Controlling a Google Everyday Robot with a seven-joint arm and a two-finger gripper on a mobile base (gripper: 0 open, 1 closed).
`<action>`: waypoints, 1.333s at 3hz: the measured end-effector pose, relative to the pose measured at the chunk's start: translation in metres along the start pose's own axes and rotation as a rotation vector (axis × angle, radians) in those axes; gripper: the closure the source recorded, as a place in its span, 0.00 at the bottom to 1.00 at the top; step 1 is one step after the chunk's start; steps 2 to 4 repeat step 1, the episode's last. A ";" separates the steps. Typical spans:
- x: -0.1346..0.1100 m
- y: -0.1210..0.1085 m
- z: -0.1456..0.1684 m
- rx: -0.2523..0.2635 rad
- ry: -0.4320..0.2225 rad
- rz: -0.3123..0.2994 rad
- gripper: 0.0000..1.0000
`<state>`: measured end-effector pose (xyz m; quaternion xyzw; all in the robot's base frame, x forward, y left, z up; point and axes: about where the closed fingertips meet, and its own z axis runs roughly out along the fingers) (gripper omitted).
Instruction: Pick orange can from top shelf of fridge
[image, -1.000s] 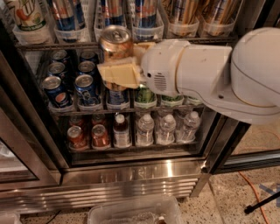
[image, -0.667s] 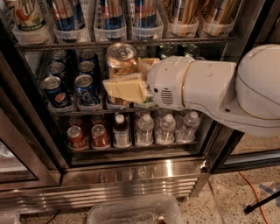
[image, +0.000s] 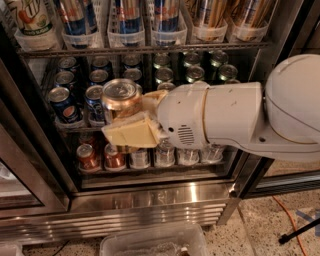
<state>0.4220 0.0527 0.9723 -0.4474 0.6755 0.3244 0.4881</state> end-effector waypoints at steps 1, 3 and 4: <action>0.003 0.028 0.003 -0.100 0.075 0.004 1.00; 0.003 0.028 0.003 -0.100 0.075 0.004 1.00; 0.003 0.028 0.003 -0.100 0.075 0.004 1.00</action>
Offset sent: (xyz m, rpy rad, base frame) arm 0.0000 0.0000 0.0000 0.0000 0.0000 0.0000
